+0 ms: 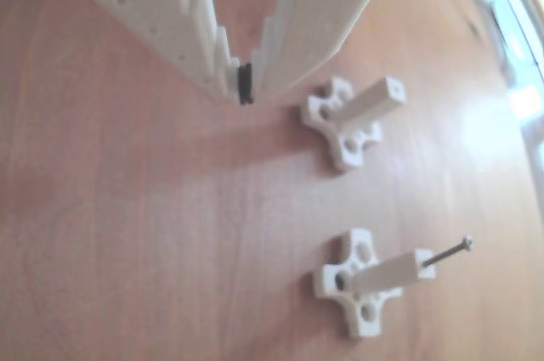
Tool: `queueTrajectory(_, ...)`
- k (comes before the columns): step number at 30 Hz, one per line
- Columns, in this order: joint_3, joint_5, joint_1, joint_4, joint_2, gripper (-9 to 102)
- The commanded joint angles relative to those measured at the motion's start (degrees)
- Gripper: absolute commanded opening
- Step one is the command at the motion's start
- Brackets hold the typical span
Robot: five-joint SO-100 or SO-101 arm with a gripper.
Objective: Grab the screw and set it in the hole.
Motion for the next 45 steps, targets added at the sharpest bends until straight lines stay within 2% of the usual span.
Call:
queueTrajectory(1, -5.2, 0.6, 0.3, -1.7, -5.5, -4)
queueTrajectory(9, -17.8, 1.9, 0.6, -1.7, -21.0, -4)
queueTrajectory(15, -32.7, 3.7, 0.6, 2.8, -36.5, -4)
queueTrajectory(30, -61.3, 4.9, 1.5, 11.9, -62.1, -4)
queueTrajectory(45, -68.9, 4.3, 4.4, 7.8, -76.2, -4)
